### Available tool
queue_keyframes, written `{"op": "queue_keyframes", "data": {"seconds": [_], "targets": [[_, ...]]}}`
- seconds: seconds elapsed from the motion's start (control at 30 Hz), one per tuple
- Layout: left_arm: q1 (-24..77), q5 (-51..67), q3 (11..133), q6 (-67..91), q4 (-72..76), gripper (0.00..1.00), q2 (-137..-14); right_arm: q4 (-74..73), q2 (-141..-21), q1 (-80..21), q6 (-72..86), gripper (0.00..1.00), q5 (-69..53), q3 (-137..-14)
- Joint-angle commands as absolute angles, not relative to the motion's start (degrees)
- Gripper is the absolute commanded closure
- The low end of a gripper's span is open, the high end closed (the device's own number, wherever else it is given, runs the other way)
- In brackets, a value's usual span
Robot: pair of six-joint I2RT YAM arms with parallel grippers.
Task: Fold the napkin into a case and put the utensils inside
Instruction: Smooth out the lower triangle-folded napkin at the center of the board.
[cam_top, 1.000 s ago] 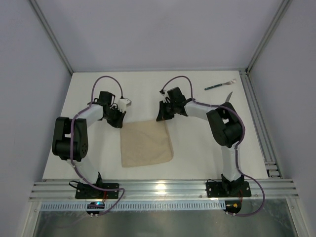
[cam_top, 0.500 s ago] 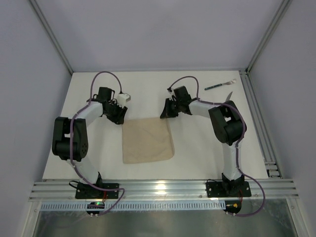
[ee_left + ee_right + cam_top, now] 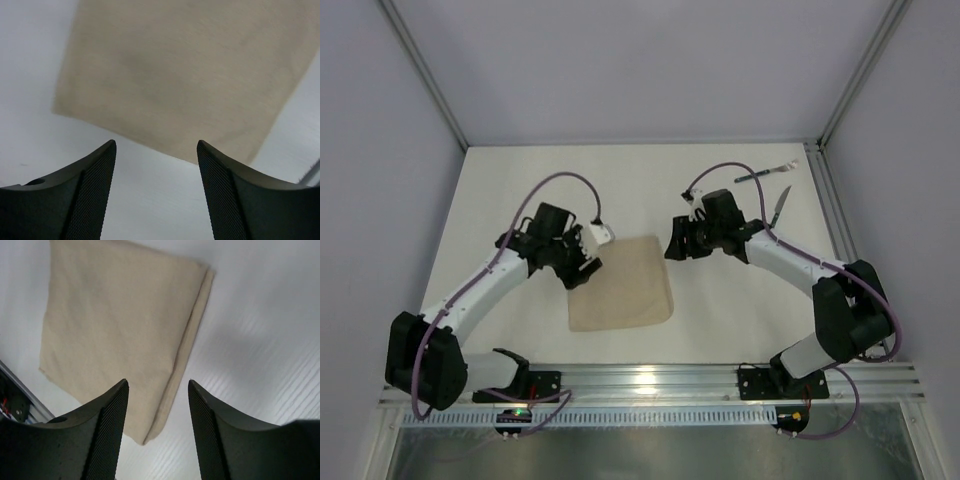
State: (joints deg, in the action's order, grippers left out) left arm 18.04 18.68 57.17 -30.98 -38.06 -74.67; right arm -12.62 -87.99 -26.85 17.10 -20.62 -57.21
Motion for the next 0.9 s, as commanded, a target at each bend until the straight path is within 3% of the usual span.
{"op": "queue_keyframes", "data": {"seconds": [0.0,0.37,0.63,0.87], "targets": [[29.5,12.7,48.3,-37.7,-45.7,0.32,-70.1,-17.9,-83.6,-27.5,14.9,0.43,-21.6,-51.2],[45.0,8.4,35.9,-39.3,-39.9,0.28,-64.6,-13.5,-80.3,-29.4,23.8,0.41,-24.9,-40.9],[45.1,5.2,33.0,-39.9,-36.5,0.33,-66.8,-7.6,-81.9,-36.3,28.6,0.42,-23.2,-37.4],[45.2,5.4,31.6,-39.7,-33.0,0.41,-68.0,-4.8,-87.1,-38.7,30.1,0.52,-22.4,-36.8]]}}
